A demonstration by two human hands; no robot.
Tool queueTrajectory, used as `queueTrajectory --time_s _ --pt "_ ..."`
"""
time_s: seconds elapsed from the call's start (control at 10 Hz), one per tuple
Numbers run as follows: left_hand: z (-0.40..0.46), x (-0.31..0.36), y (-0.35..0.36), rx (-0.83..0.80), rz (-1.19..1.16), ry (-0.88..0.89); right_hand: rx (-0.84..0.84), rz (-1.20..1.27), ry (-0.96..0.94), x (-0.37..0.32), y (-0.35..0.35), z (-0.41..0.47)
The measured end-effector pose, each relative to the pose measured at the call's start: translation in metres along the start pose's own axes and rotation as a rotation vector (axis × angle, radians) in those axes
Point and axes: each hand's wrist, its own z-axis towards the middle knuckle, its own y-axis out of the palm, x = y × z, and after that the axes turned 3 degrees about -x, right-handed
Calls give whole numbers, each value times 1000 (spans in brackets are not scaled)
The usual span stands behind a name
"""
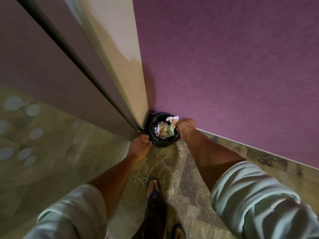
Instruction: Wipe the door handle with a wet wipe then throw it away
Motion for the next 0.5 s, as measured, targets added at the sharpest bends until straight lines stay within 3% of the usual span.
queueTrajectory --time_s 0.1,0.5 --pt "0 3 -4 -25 -19 -4 20 84 0 6 -1 -1" --pt "-32 24 -28 -25 -15 11 -70 -167 -108 31 -8 -48"
